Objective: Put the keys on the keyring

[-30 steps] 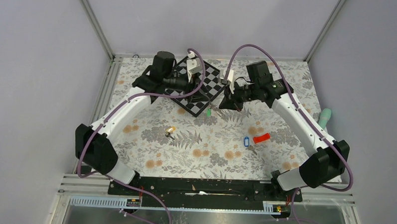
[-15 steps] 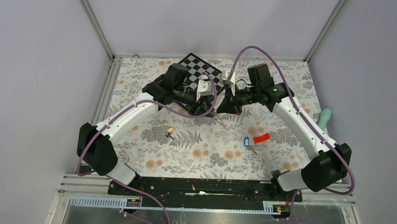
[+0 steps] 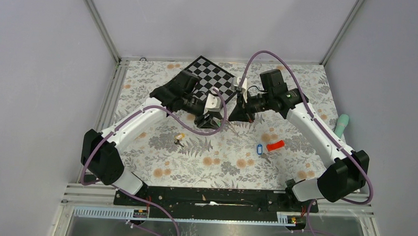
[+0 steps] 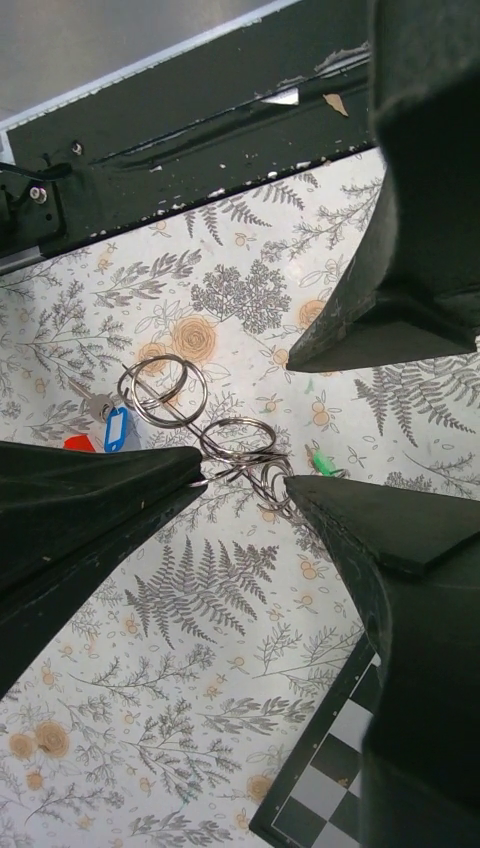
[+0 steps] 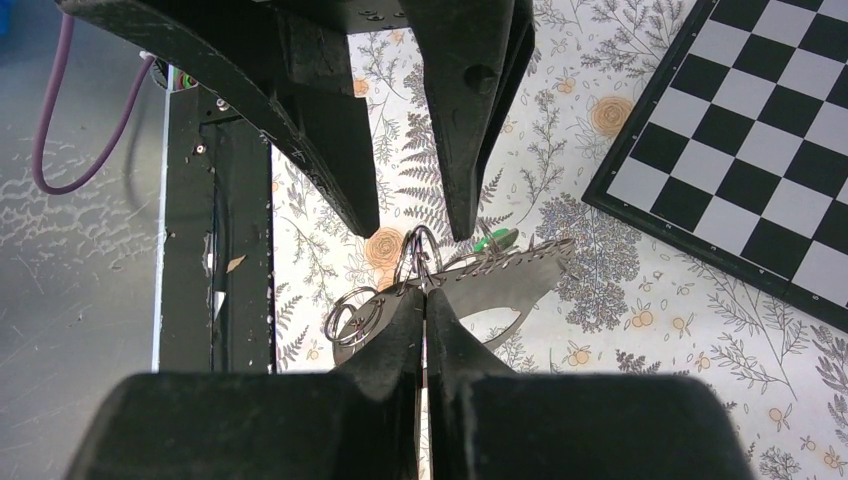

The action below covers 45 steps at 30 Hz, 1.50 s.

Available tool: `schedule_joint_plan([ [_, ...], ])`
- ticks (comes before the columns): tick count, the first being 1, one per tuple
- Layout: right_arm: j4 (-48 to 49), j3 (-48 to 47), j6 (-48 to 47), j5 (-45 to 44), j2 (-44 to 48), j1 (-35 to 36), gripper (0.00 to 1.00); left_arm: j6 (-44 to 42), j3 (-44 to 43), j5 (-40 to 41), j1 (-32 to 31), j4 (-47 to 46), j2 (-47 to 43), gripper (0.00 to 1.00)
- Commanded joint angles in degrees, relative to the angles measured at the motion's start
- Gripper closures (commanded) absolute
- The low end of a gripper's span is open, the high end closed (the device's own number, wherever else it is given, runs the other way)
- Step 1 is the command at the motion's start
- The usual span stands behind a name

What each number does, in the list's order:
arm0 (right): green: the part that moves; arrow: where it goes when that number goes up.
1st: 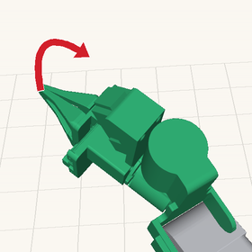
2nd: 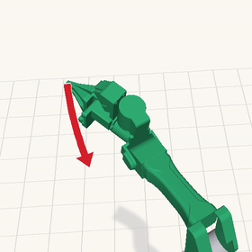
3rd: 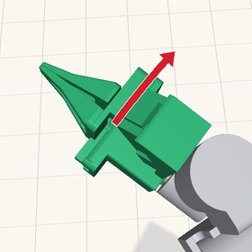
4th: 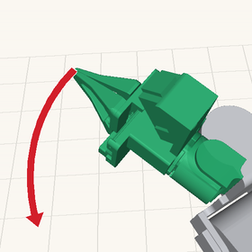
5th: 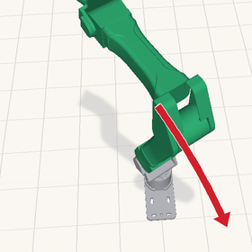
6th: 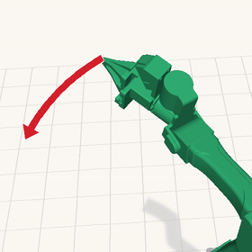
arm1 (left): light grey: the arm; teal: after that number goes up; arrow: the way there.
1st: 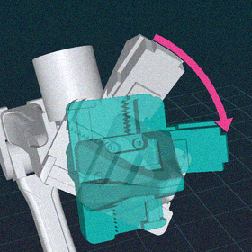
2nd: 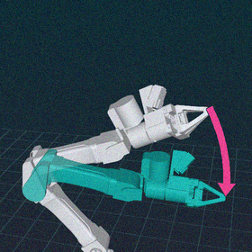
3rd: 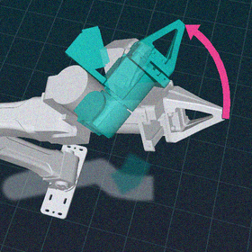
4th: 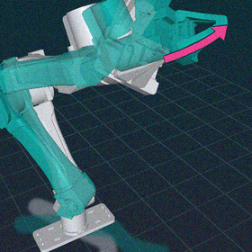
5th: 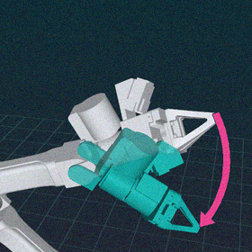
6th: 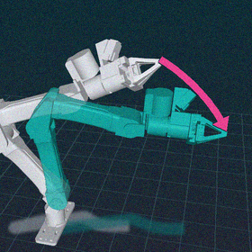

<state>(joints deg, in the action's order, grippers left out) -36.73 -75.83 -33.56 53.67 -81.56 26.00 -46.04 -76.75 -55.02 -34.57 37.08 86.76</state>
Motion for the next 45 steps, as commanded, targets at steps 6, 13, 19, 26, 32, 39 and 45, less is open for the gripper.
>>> schedule_joint_plan([
  [6,2.5,0.5,0.9,2.5,2.0,0.3,1.0,-3.7,-0.3,0.1,-0.2,-3.7,-0.1,0.61],
  [13,3.0,0.6,1.5,3.2,1.8,0.4,1.0,0.8,0.6,0.7,-0.5,-9.4,0.0,0.74],
  [19,3.5,1.0,1.9,3.0,1.8,0.4,1.0,3.6,2.0,0.9,-0.9,-12.4,-0.1,0.76],
  [26,4.1,1.9,1.8,2.2,2.0,0.4,1.0,7.6,1.9,0.2,-0.9,-14.3,-0.9,0.86],
  [32,4.5,2.7,1.5,1.3,2.3,0.3,1.0,8.1,2.5,0.2,-0.7,-14.6,-1.5,1.0],
  [39,4.9,2.6,1.8,2.1,3.4,-0.4,1.0,11.5,6.1,-4.9,2.0,-18.1,-2.5,1.0],
  [45,5.0,3.4,1.6,2.7,4.2,-1.1,1.0,20.9,9.9,-8.2,4.5,-26.7,-3.6,1.0],
])
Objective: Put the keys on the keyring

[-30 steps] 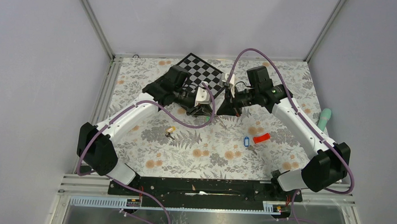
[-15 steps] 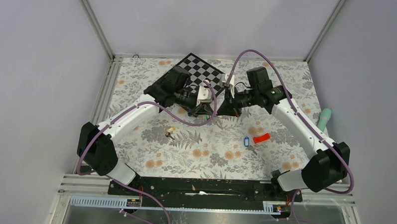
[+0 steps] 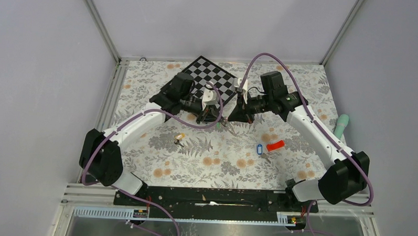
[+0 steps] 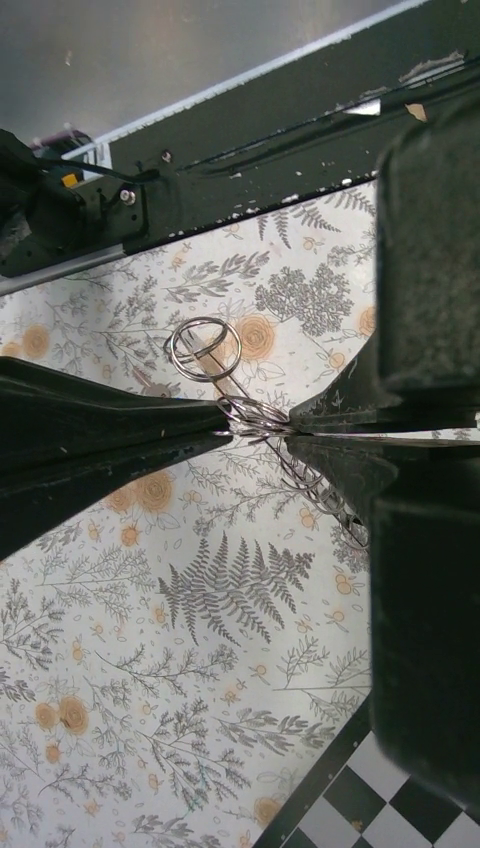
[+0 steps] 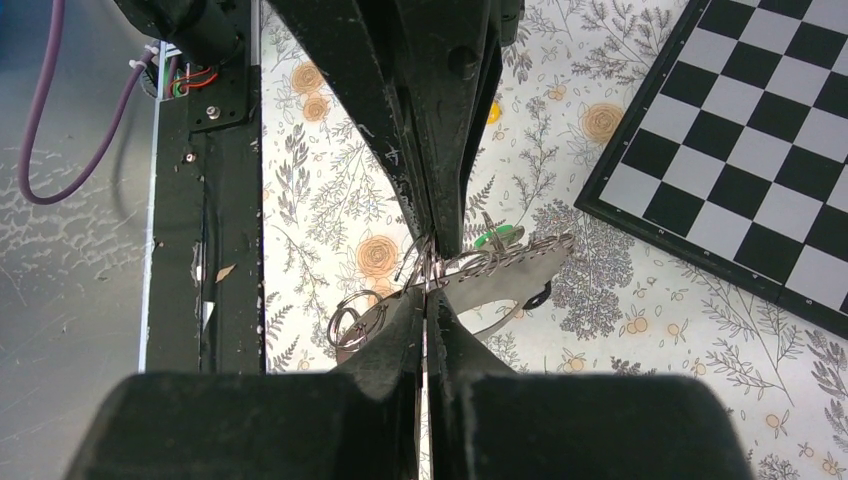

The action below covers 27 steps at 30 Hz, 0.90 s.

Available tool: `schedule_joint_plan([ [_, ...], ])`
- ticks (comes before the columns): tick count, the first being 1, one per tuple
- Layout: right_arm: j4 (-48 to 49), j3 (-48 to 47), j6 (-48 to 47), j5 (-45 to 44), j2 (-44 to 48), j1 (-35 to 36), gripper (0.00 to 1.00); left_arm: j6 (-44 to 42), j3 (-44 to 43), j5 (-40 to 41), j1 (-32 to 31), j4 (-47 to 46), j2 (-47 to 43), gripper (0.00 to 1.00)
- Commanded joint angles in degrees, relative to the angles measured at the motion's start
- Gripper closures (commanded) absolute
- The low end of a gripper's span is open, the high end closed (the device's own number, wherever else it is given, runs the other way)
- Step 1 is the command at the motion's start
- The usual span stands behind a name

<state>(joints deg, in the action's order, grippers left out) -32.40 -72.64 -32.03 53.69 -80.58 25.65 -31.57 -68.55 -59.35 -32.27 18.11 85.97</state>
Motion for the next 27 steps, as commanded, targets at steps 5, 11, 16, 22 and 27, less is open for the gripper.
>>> schedule_joint_plan([
  [5,1.2,0.8,0.2,3.1,4.1,-1.9,1.0,11.8,5.1,-5.7,3.7,-13.9,-3.7,1.0],
  [11,3.2,2.5,1.8,4.6,5.4,-3.9,1.0,17.0,8.4,-6.5,5.4,-20.6,-4.7,1.0],
  [16,4.2,3.7,2.3,6.4,5.5,-4.1,1.0,22.6,9.8,-6.5,5.6,-26.1,-4.6,1.0],
  [22,8.3,4.0,6.8,8.0,5.5,-6.5,1.0,28.1,12.7,-6.6,6.2,-33.4,-4.6,1.0],
  [27,10.8,4.9,9.7,9.9,5.6,-8.0,1.0,22.5,13.5,-7.0,6.3,-29.4,-5.0,1.0],
])
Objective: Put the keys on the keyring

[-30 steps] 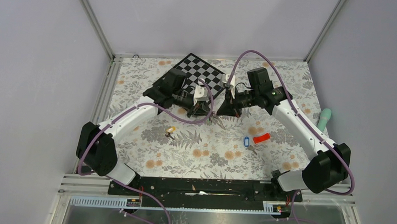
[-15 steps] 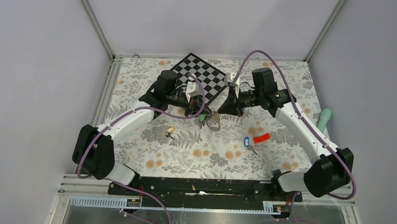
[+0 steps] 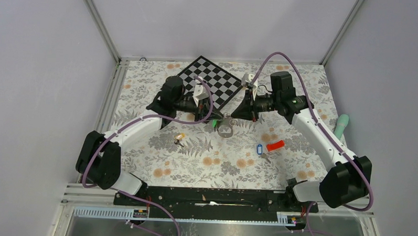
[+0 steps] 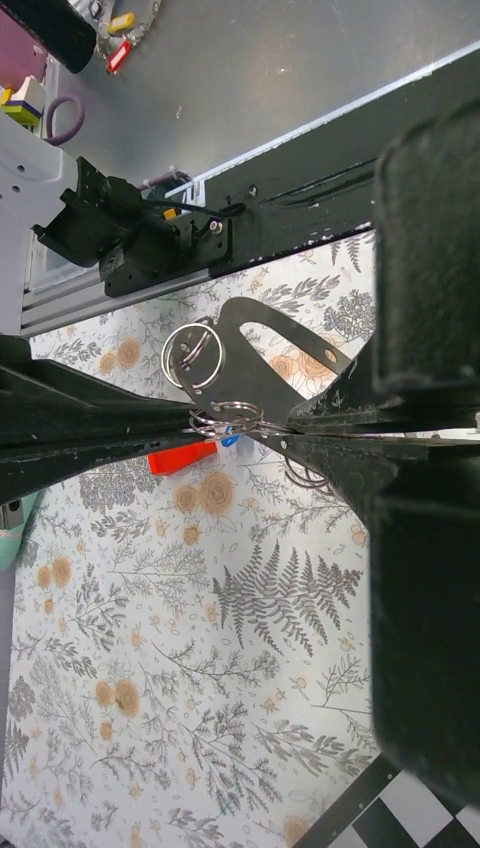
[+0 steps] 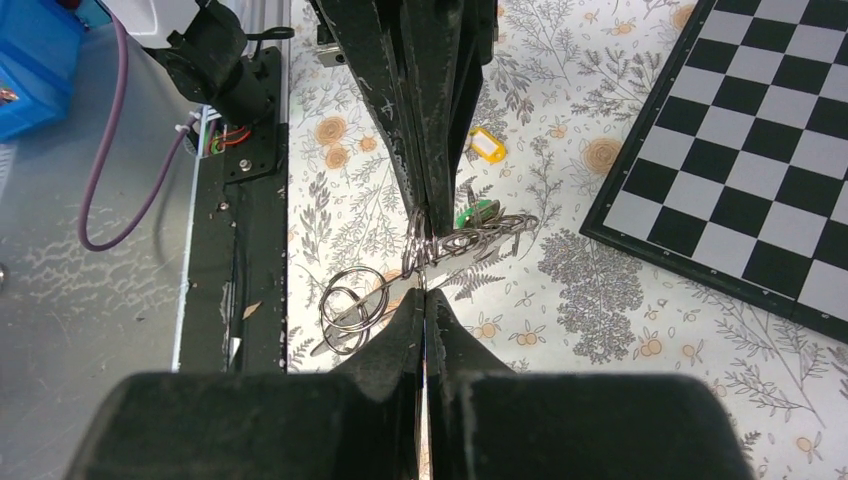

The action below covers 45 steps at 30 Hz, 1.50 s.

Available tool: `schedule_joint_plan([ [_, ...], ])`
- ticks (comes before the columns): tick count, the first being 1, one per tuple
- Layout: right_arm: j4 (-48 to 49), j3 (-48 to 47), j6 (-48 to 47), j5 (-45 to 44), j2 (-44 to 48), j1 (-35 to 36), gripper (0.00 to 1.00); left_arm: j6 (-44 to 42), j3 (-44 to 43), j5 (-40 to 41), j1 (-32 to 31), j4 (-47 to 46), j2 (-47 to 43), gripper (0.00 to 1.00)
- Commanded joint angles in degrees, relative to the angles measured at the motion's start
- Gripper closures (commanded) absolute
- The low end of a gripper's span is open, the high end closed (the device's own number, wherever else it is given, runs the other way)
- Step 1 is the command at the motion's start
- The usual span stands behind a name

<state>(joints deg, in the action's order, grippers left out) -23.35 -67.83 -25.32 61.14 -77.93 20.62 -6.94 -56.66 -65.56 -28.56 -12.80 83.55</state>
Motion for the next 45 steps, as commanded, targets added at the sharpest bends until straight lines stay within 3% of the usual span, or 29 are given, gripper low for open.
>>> schedule_joint_plan([
  [1,1.9,0.1,3.3,2.8,2.8,-3.0,1.0,-2.4,1.8,-0.9,2.6,1.5,-2.6,1.0],
  [11,9.5,3.8,9.5,9.7,1.5,-3.1,1.0,11.0,5.0,5.8,2.6,-10.3,-1.4,1.0],
  [14,10.5,4.2,10.2,9.6,1.3,-3.1,1.0,11.8,4.3,4.6,2.5,-11.0,-1.0,0.99],
  [18,10.8,4.2,10.4,9.9,0.9,-3.1,1.0,9.2,3.6,0.4,2.4,-10.4,-1.1,0.75],
  [22,14.1,5.5,12.9,10.8,0.4,-3.1,1.0,2.1,-1.5,-2.6,1.7,-1.3,-0.4,0.58],
  [29,16.3,6.6,14.6,10.1,0.3,-3.1,1.0,-4.5,-10.1,-4.0,-0.8,10.7,1.5,0.47],
  [33,16.4,6.8,14.5,10.0,0.4,-3.1,1.0,-5.6,-12.2,-0.2,-2.8,14.2,2.0,0.48],
  [39,16.4,6.9,14.4,9.5,0.3,-3.1,1.0,-7.2,-13.9,4.3,-4.4,17.1,2.6,0.58],
  [45,16.0,7.1,13.8,8.5,0.1,-3.1,1.0,-7.2,-13.6,5.9,-5.0,17.3,2.3,0.82],
])
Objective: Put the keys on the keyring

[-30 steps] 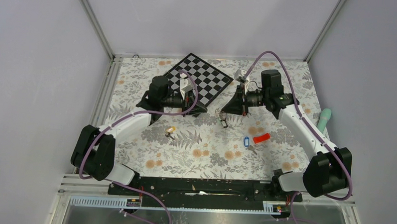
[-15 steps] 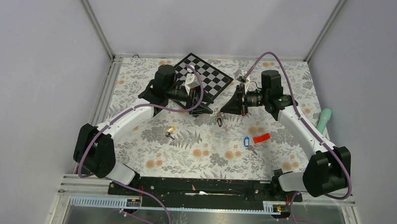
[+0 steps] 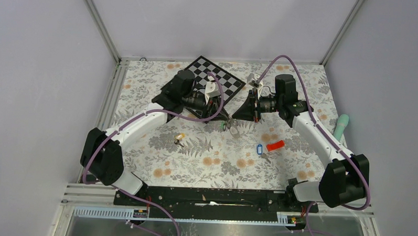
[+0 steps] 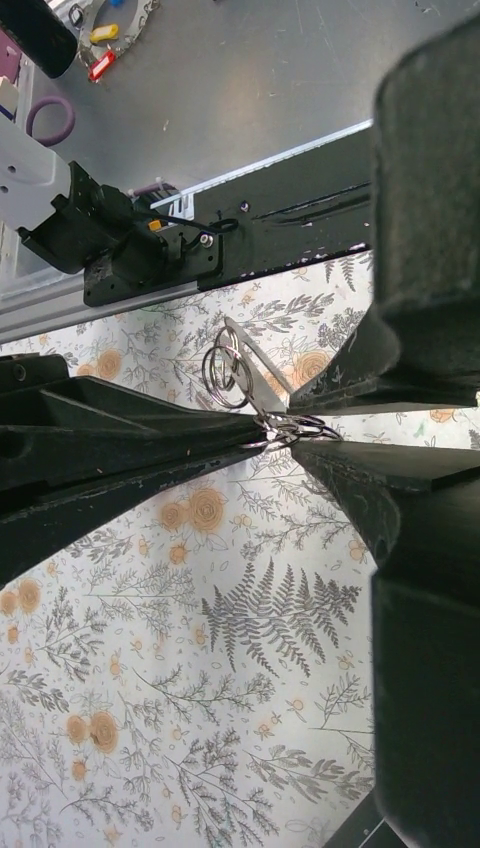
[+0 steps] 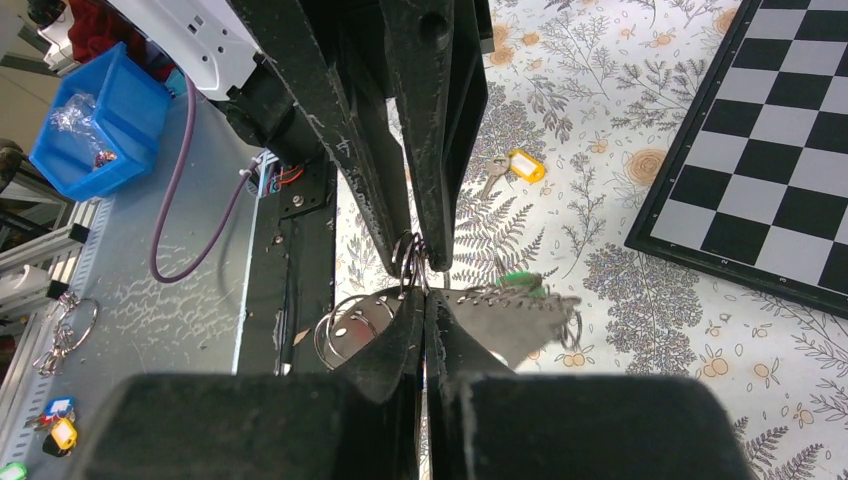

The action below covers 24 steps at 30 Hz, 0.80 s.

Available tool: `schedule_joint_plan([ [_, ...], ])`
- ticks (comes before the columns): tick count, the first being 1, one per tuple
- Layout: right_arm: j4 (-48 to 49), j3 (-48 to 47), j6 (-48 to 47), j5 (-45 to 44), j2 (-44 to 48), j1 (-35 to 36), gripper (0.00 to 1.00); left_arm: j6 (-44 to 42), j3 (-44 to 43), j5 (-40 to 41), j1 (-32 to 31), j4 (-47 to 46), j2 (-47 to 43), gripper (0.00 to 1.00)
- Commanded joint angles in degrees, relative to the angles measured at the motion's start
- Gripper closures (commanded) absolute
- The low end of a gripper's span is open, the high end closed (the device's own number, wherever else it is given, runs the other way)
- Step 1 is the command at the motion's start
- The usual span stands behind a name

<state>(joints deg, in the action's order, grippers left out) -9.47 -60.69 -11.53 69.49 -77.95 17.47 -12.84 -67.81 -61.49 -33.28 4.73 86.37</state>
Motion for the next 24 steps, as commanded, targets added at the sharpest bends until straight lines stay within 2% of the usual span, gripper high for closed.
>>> schedule_joint_plan([
  [1,1.9,0.0,-0.3,0.0,0.2,0.0,1.0,-1.4,-2.5,2.2,-0.3,-0.1,-0.6,0.83],
  [9,0.7,0.4,-2.2,-1.2,0.0,0.0,1.0,-3.0,-3.6,3.9,-0.2,2.0,-0.9,0.84],
  [13,0.7,0.7,-2.4,-1.5,0.1,0.0,1.0,-2.1,-3.5,3.7,-0.2,1.3,-0.9,0.75],
  [19,0.8,0.9,-2.4,-1.6,0.2,0.0,1.0,-1.2,-3.7,3.6,-0.3,0.7,-0.7,0.74],
  [21,0.9,1.0,-2.4,-1.6,0.1,0.0,1.0,-0.5,-3.7,3.3,-0.3,0.1,-0.6,0.69],
  [24,1.1,1.3,-2.4,-1.6,0.3,0.1,1.0,0.3,-3.4,3.0,-0.4,-0.7,-0.5,0.68],
])
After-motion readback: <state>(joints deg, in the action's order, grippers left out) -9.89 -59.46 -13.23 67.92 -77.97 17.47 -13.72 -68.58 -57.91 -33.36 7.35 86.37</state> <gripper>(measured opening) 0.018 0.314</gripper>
